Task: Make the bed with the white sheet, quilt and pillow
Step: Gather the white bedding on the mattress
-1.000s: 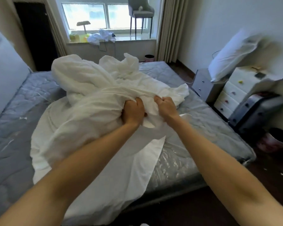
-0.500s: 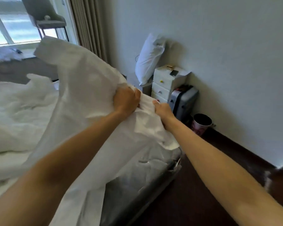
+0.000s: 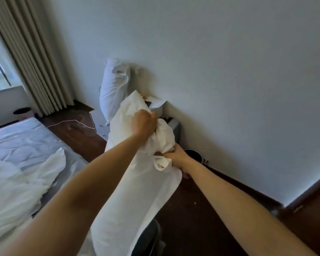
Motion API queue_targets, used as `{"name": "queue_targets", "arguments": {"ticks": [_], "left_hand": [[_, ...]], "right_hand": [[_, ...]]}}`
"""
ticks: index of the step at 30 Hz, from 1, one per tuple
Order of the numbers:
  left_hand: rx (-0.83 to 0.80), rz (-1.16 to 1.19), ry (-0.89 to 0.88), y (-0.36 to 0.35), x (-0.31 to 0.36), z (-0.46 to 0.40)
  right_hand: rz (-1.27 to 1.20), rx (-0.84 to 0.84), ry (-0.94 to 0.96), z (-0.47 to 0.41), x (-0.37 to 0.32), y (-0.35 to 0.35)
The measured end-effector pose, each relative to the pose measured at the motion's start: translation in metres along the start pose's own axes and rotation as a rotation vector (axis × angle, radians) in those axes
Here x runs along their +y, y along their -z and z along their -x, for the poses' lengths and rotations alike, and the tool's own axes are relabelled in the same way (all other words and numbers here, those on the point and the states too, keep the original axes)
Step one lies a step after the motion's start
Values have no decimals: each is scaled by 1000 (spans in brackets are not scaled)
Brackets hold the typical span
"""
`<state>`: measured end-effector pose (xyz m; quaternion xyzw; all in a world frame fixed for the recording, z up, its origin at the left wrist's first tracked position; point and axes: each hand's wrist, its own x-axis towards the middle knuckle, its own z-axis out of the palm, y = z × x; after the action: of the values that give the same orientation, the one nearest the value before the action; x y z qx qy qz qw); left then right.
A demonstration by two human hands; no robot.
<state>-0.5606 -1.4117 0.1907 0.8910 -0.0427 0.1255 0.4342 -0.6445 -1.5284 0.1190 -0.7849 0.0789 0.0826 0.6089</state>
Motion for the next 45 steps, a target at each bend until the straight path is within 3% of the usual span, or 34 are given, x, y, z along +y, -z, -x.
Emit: {"name": "queue_targets", "arguments": {"ticks": [5, 12, 18, 28, 32, 35, 37, 42, 45], "left_hand": [[81, 0, 13, -51, 33, -89], [281, 5, 54, -65, 22, -221], [341, 36, -41, -89, 43, -355], [352, 38, -328, -115, 147, -572], [376, 108, -355, -138, 153, -656], [308, 110, -210, -161, 148, -718], [148, 70, -145, -176, 131, -749], [-121, -275, -109, -215, 53, -797], [-161, -357, -99, -230, 22, -809]], "right_hand": [[-33, 52, 79, -111, -11, 83], [-37, -69, 206, -264, -53, 99], [-135, -8, 298, -399, -109, 127], [-285, 68, 473, -578, -236, 213], [-230, 165, 608, -661, -268, 234], [-148, 209, 593, -725, -288, 252], [-85, 234, 529, -769, -290, 263], [96, 330, 319, -864, -286, 268], [115, 547, 458, -873, -290, 258]]}}
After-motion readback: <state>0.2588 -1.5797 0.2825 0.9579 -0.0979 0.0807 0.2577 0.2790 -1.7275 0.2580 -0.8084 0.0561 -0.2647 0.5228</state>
